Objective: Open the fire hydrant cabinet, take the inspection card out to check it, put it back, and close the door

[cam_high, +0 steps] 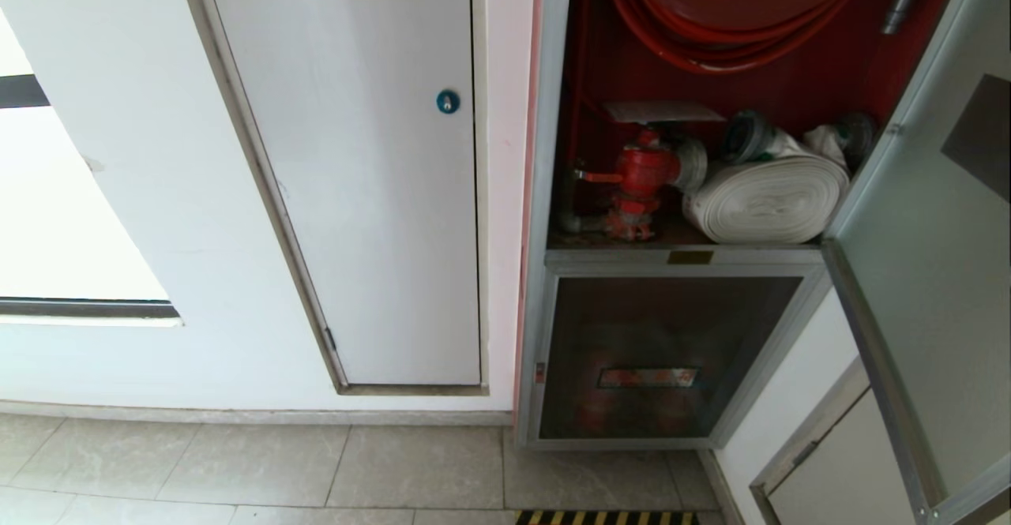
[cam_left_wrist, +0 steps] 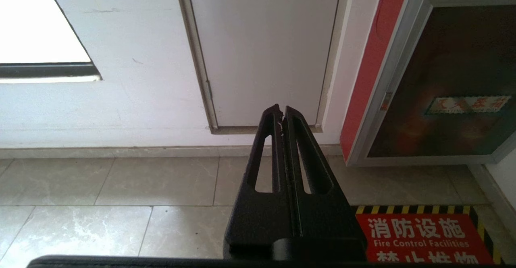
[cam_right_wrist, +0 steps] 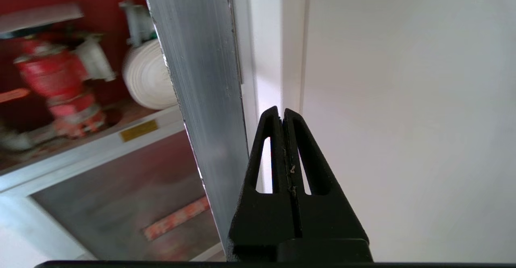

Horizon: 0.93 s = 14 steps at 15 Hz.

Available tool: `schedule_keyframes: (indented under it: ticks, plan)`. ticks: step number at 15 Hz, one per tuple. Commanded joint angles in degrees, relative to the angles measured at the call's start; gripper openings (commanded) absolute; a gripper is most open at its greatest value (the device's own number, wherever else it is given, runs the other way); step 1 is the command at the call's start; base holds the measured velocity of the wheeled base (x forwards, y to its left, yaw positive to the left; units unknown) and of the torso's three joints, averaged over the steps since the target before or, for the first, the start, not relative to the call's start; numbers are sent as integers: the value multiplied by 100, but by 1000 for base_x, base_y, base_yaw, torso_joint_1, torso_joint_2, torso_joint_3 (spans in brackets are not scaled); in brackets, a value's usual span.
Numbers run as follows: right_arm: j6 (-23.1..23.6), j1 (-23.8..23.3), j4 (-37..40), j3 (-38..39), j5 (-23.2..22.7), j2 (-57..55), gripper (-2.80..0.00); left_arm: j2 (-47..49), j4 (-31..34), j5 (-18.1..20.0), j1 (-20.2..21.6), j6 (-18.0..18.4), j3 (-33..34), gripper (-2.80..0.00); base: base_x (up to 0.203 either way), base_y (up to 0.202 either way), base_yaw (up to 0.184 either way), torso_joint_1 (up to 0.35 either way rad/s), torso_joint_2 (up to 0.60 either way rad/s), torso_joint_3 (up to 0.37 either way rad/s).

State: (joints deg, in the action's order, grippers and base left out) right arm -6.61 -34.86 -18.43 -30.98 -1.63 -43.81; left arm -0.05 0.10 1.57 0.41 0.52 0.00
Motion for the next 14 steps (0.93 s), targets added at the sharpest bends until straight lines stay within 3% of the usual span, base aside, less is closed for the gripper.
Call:
schedule_keyframes:
  ticks: [1,4,10,14]
  plan:
    - [1,132,-11,-5,-20,-96,-280,5,-1,2,2,5,0,-280,0,0,0,0,0,0]
    - [2,331,-4,-22,-58,-287,-280,5,-1,2,2,0,0,-280,0,0,0,0,0,0]
    - [-7,467,-14,-20,-887,-317,-280,5,-1,2,2,0,0,-280,0,0,0,0,0,0]
    - [-13,1180,-34,-134,-1118,-566,-280,5,-1,2,2,0,0,-280,0,0,0,0,0,0]
